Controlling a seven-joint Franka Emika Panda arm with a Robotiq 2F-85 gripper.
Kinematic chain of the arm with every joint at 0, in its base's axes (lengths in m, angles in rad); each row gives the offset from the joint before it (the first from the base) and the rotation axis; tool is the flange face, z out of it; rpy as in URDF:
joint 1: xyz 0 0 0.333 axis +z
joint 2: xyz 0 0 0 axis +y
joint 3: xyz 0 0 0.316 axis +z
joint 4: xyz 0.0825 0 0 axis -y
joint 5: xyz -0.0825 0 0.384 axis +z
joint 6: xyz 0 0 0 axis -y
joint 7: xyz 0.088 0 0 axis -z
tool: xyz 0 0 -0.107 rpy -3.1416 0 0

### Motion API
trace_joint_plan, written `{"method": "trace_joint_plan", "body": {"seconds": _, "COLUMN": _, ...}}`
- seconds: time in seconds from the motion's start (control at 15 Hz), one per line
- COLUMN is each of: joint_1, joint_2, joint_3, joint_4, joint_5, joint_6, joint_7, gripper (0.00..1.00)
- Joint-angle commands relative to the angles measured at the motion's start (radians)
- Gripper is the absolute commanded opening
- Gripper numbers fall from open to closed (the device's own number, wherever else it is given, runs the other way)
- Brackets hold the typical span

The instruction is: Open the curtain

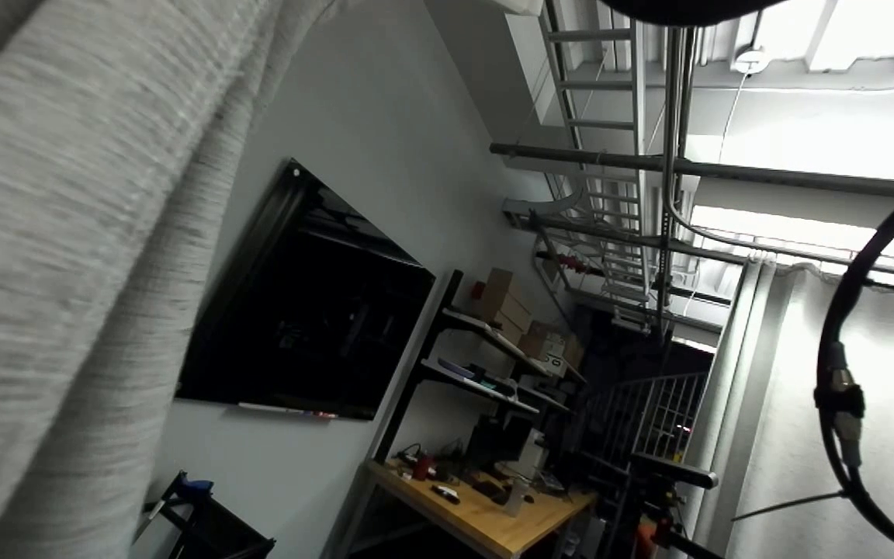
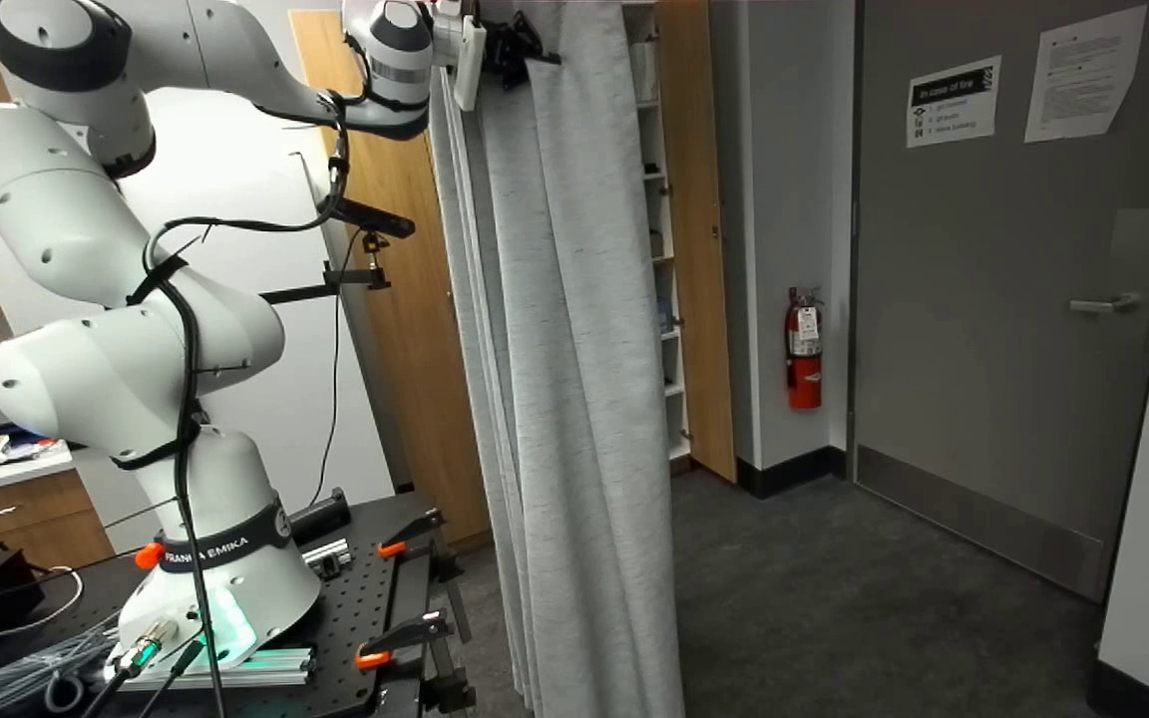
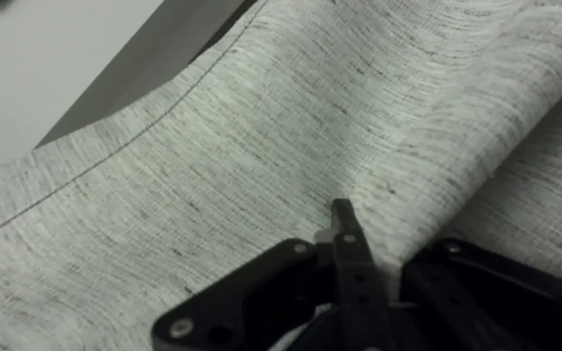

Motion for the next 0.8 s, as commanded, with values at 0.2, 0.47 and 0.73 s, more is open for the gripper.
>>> {"method": "trace_joint_plan", "body": {"seconds": 0.2, "joint_1": 0.010, "joint_2": 0.047, "joint_3": 0.205, "joint_4": 0.024, "joint_5": -0.014, "joint_6": -0.019, "joint_7": -0.016, "gripper": 0.00}}
{"method": "trace_joint_plan", "body": {"seconds": 0.47, "joint_1": -0.012, "joint_2": 0.027, "joint_3": 0.252, "joint_4": 0.063, "joint_5": -0.003, "joint_6": -0.070, "joint_7": -0.027, "gripper": 0.00}}
{"method": "trace_joint_plan", "body": {"seconds": 0.73, "joint_1": -0.035, "joint_2": -0.003, "joint_3": 0.268, "joint_4": 0.100, "joint_5": 0.011, "joint_6": -0.169, "joint_7": -0.009, "gripper": 0.00}}
